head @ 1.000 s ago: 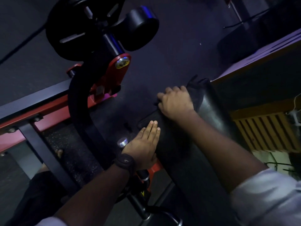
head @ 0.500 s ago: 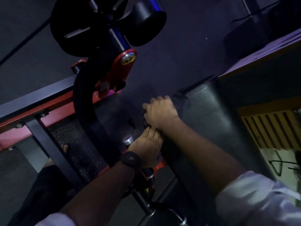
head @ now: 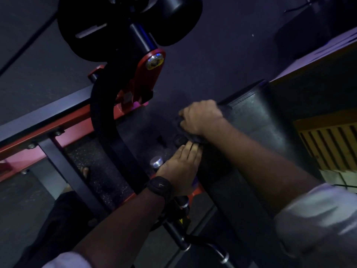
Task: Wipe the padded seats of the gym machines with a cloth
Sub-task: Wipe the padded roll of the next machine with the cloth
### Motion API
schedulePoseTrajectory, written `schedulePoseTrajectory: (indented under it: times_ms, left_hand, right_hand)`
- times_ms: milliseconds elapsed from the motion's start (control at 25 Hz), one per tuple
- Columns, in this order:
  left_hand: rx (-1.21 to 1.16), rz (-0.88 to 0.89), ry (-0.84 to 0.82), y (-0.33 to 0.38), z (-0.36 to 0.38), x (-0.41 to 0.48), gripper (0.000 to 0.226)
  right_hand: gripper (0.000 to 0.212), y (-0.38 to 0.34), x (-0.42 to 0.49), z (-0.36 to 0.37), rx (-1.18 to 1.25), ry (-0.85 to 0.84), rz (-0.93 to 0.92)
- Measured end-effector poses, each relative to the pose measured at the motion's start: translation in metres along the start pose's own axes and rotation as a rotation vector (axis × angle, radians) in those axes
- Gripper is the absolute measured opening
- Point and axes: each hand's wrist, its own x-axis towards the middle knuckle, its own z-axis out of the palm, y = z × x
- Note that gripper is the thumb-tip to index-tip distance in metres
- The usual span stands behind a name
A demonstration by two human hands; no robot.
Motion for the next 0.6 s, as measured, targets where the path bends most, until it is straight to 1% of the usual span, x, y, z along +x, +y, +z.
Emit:
schedulePoseTrajectory:
  times_ms: [40, 80, 120, 200, 240, 280, 320, 360, 400, 440, 480, 520, 600]
  left_hand:
    - [-0.018, 0.010, 0.010, 0.000, 0.001, 0.000, 0.093]
    - [-0.024, 0.017, 0.016, 0.000, 0.001, 0.000, 0.095]
    - [-0.006, 0.017, 0.033, 0.000, 0.002, 0.001, 0.096]
    - [0.012, 0.019, 0.034, -0.003, 0.006, 0.001, 0.095]
    - [0.001, 0.026, 0.042, -0.003, 0.007, 0.000, 0.094]
    - [-0.008, 0.032, 0.049, -0.003, 0.008, 0.000, 0.095]
    - [-0.010, 0.035, 0.038, -0.002, 0.007, -0.001, 0.095]
    - [-0.003, 0.030, 0.033, -0.001, 0.006, -0.001, 0.094]
    - [0.001, 0.026, 0.034, -0.001, 0.006, 0.000, 0.092]
    - [-0.001, 0.023, 0.039, -0.001, 0.007, 0.000, 0.090]
    - [-0.015, 0.028, 0.038, -0.001, 0.008, 0.000, 0.089]
    - [-0.024, 0.037, 0.044, -0.001, 0.010, 0.001, 0.090]
    - [-0.002, 0.042, 0.064, -0.002, 0.012, 0.001, 0.090]
  right_hand:
    - [0.041, -0.007, -0.009, 0.004, -0.058, 0.010, -0.053]
    - [0.040, -0.006, -0.016, 0.004, -0.048, -0.011, -0.089]
    - [0.039, 0.007, -0.013, 0.003, -0.023, -0.019, -0.057]
    - [0.039, 0.037, -0.001, -0.008, 0.047, -0.018, 0.157]
    - [0.039, 0.044, -0.002, -0.014, 0.057, -0.010, 0.188]
    - [0.038, 0.042, -0.008, -0.012, 0.010, 0.043, 0.148]
    - [0.037, 0.035, -0.019, -0.007, -0.038, 0.060, 0.072]
    - [0.037, 0.040, -0.027, -0.006, -0.042, 0.039, 0.032]
    - [0.037, 0.053, -0.027, -0.007, 0.003, 0.040, 0.076]
    - [0.037, 0.070, -0.023, -0.013, 0.057, 0.038, 0.188]
    - [0.037, 0.083, -0.021, -0.019, 0.078, 0.036, 0.263]
    - [0.036, 0.092, -0.021, -0.020, 0.044, 0.045, 0.292]
    - [0.035, 0.097, -0.025, -0.016, -0.010, 0.034, 0.279]
